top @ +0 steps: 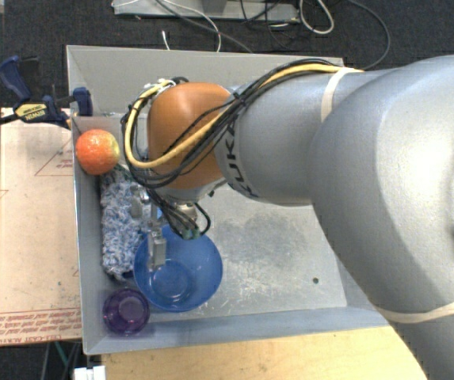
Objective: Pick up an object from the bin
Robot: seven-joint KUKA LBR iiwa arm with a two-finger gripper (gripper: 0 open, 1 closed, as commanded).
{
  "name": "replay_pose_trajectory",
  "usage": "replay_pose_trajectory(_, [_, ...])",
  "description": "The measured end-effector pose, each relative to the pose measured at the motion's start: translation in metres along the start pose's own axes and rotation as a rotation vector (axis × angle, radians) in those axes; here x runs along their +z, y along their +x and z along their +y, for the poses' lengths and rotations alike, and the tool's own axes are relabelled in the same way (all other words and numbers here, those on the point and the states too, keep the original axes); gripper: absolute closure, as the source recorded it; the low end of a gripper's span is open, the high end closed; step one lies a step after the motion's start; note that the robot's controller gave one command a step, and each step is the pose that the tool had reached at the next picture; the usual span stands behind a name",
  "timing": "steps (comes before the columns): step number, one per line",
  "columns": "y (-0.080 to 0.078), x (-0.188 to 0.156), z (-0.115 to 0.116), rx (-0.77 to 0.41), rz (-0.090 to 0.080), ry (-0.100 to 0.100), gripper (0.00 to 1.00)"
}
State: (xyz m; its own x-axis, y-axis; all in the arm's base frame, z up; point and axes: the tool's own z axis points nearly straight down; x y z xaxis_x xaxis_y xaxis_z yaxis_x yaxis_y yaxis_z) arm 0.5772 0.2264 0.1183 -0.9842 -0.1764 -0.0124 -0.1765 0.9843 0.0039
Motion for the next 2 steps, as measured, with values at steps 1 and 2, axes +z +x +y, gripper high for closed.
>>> replay_pose_trajectory(1, [-0.004, 0.014, 0.001, 0.011, -0.003, -0.001, 0.00])
replay_pose_trajectory(2, [0.030, 0.046, -0.034, -0.003, -0.009, -0.004, 0.00])
